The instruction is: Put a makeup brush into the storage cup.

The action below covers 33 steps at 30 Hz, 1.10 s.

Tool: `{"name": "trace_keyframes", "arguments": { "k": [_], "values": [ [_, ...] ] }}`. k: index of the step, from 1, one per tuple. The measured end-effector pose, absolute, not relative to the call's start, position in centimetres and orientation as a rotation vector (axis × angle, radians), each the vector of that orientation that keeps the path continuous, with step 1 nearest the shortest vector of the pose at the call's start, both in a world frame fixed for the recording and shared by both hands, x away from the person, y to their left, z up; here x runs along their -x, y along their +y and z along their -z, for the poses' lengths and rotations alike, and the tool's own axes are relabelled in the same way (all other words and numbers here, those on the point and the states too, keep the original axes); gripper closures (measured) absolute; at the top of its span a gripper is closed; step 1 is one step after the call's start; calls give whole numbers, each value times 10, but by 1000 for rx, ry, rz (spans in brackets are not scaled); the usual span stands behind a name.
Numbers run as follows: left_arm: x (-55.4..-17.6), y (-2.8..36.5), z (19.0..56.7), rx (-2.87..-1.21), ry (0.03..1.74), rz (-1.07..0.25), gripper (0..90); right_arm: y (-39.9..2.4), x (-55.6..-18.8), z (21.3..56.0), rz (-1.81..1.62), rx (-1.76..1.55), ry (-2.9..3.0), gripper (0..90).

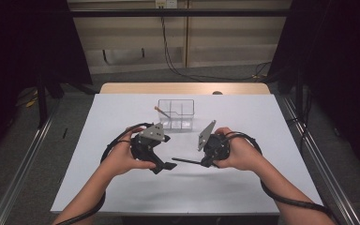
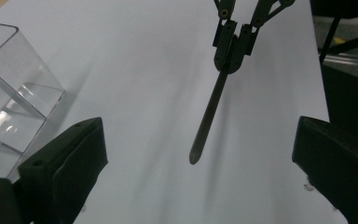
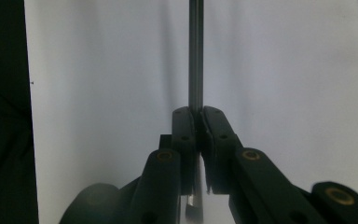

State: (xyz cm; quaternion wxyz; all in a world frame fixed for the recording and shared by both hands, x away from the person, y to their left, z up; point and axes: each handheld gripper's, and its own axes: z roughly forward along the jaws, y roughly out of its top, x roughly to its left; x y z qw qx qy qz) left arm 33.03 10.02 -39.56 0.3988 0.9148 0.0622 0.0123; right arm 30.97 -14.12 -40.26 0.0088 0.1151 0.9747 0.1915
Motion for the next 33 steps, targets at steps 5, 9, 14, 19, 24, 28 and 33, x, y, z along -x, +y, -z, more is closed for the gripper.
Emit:
{"name": "trace_keyframes", "arguments": {
  "k": [5, 9, 14, 19, 24, 28, 33],
  "values": [
    [-331, 91, 393, -2391, 135, -51, 107, -139, -310, 401, -603, -350, 3042, 845],
    [-332, 85, 392, -2443, 118, -53, 190, -137, -309, 400, -603, -339, 3046, 845],
    [-331, 78, 393, -2496, 103, -44, 322, -136, -310, 399, -614, -325, 3043, 845],
    [-331, 73, 395, -2530, 74, -12, 485, -134, -310, 397, -605, -321, 3038, 845],
    [-330, 67, 397, -2557, 36, -25, 611, -133, -310, 396, -608, -308, 3040, 845],
    [-330, 64, 399, -2572, 31, -22, 697, -132, -310, 395, -613, -310, 3040, 845],
    [-329, 62, 401, -2598, 8, -27, 772, -131, -311, 392, -643, -305, 3031, 844]
  ]
}}
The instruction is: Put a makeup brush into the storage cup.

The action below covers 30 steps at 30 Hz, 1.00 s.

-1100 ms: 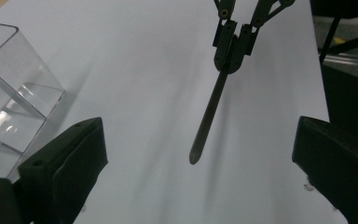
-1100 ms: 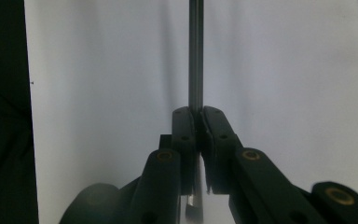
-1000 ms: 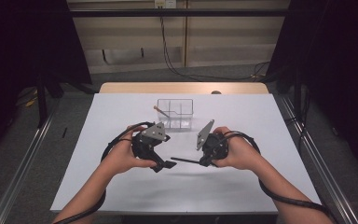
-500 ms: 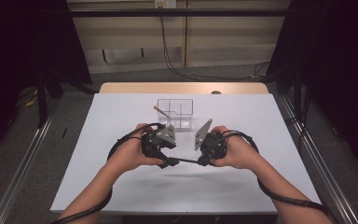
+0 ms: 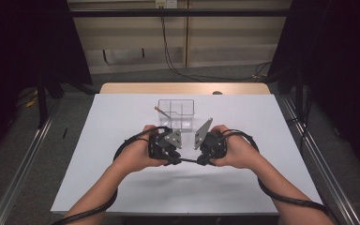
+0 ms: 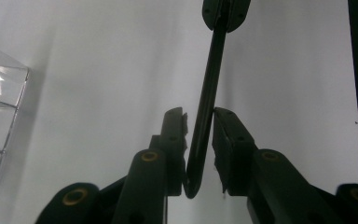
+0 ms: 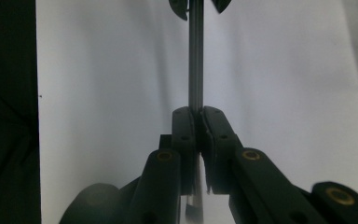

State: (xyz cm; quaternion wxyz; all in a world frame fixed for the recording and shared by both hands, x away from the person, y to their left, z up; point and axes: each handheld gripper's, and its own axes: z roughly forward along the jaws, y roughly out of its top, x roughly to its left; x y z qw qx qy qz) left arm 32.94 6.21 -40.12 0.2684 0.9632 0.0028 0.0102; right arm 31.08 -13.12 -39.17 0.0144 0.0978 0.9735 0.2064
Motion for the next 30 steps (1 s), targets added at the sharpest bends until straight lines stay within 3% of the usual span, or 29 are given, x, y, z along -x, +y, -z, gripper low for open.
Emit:
{"name": "trace_keyframes", "arguments": {
  "k": [30],
  "values": [
    [-324, 60, 416, -2622, -10, 24, 842, -137, -312, 378, -753, -281, 2985, 838]
  ]
}}
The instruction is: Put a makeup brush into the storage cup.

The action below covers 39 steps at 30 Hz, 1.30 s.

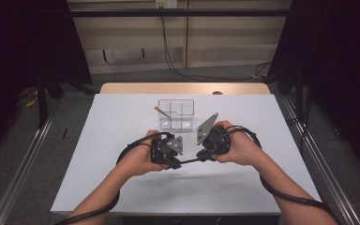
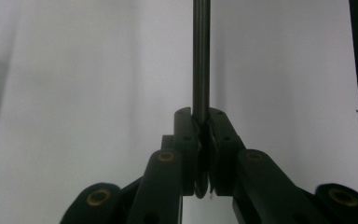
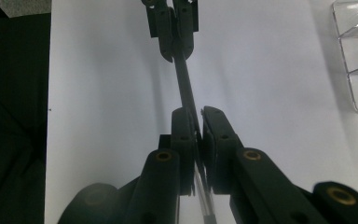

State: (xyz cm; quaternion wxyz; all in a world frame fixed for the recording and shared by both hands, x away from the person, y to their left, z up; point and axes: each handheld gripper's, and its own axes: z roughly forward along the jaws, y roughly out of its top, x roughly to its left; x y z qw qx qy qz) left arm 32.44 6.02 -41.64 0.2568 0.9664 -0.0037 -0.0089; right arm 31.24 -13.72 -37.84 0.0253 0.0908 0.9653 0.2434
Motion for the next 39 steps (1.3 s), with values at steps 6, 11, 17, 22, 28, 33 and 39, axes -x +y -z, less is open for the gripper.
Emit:
{"name": "trace_keyframes", "arguments": {
  "k": [6, 11, 17, 22, 28, 33, 39],
  "values": [
    [-324, 62, 417, -2611, 4, 24, 842, -140, -312, 380, -788, -297, 2981, 803],
    [-324, 64, 417, -2605, 18, 19, 842, -145, -312, 383, -852, -322, 2954, 716],
    [-324, 66, 416, -2591, 36, 22, 842, -155, -313, 386, -985, -409, 2896, 487],
    [-324, 68, 415, -2580, 52, 24, 842, -164, -314, 391, -1106, -495, 2852, 357],
    [-324, 69, 416, -2568, 56, 23, 842, -172, -313, 399, -1247, -582, 2785, 243],
    [-324, 70, 417, -2556, 66, 23, 842, -180, -311, 403, -1371, -643, 2702, 173],
    [-324, 72, 416, -2541, 85, 20, 842, -187, -308, 407, -1454, -674, 2613, 123]
  ]
}}
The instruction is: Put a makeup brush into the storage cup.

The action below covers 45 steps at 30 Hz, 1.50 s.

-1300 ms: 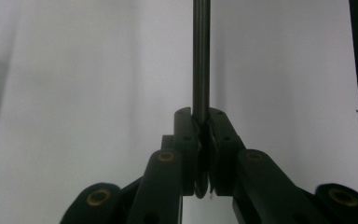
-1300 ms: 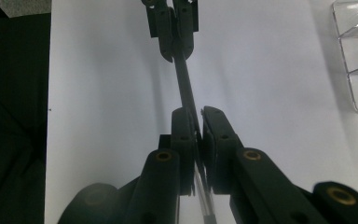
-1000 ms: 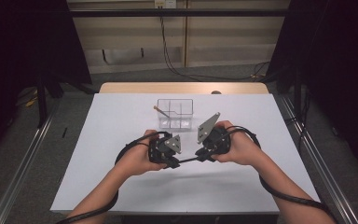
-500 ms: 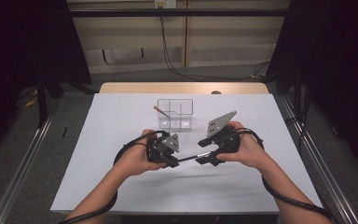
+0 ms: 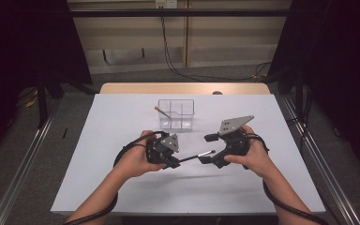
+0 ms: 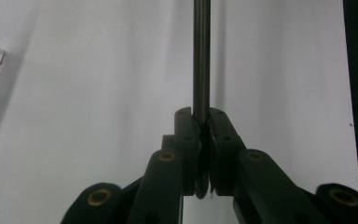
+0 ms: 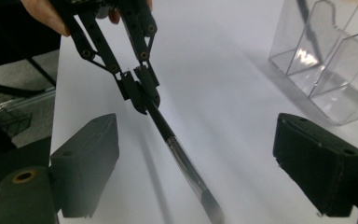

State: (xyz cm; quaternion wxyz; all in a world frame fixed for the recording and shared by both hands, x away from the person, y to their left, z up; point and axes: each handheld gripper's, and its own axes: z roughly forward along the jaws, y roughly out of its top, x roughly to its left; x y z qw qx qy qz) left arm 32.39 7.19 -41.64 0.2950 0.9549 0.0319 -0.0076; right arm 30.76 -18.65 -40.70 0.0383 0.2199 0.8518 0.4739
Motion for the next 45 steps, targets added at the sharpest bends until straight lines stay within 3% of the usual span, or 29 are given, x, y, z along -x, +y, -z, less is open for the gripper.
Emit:
{"name": "trace_keyframes", "arguments": {
  "k": [27, 45],
  "values": [
    [-324, 82, 424, -2341, 243, 78, 841, -205, -294, 426, -1671, -764, 2396, 75],
    [-321, 80, 434, -2112, 343, 111, 841, -196, -293, 428, -1792, -791, 2318, 117]
  ]
}}
